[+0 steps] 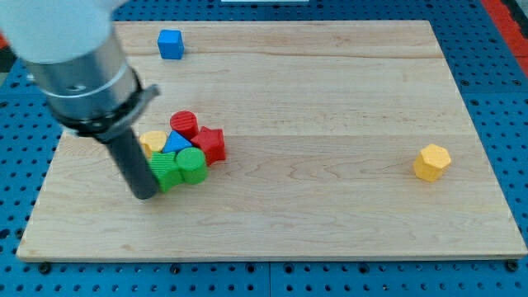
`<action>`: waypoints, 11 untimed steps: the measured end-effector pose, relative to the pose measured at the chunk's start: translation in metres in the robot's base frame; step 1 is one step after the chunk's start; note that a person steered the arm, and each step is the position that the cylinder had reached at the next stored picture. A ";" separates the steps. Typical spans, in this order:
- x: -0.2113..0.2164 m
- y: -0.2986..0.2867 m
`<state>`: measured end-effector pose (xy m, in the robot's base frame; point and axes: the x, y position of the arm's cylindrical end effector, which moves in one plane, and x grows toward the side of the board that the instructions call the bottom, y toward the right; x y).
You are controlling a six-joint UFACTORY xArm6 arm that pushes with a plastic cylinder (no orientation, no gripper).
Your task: Move the blue cube towards the left center
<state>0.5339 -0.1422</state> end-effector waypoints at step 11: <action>-0.324 -0.049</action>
